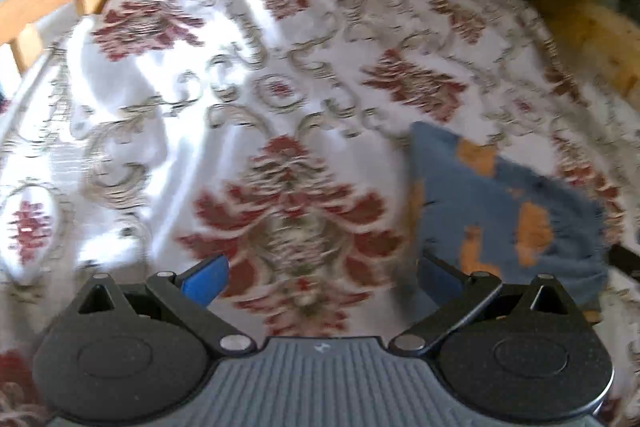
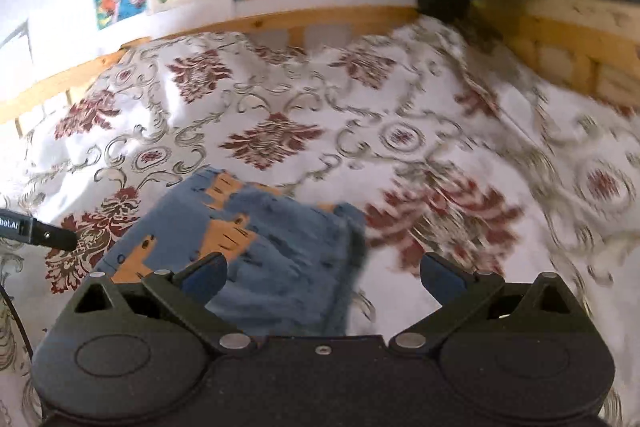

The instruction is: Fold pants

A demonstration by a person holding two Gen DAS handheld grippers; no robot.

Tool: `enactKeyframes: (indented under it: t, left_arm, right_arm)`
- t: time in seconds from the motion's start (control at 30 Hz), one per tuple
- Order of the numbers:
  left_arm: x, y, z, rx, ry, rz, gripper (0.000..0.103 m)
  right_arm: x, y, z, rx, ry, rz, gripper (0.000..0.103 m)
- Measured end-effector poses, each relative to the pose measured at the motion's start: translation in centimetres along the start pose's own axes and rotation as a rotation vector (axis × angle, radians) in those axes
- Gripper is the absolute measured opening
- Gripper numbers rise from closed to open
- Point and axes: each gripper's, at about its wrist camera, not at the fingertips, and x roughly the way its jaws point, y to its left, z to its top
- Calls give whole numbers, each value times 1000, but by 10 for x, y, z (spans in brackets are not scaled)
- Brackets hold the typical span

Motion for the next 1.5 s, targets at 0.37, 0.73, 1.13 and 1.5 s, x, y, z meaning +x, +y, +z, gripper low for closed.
enactKeyframes:
  t: [0.37, 0.73, 1.13, 1.5]
  left_arm:
    - [40, -4, -7, 35, 229, 141, 103]
    - [41, 0, -4, 52, 264, 128, 103]
    - [22, 22, 17, -44, 186, 39, 103]
    - [30, 5, 17, -109, 64, -287, 103]
  right_arm:
    - [-2, -12, -31, 82, 159, -43, 102]
    - [0, -23, -39, 103, 206, -48, 102]
    - [-4, -45, -20, 131, 188, -36, 102]
    - [44, -70, 11, 176, 124, 352, 102]
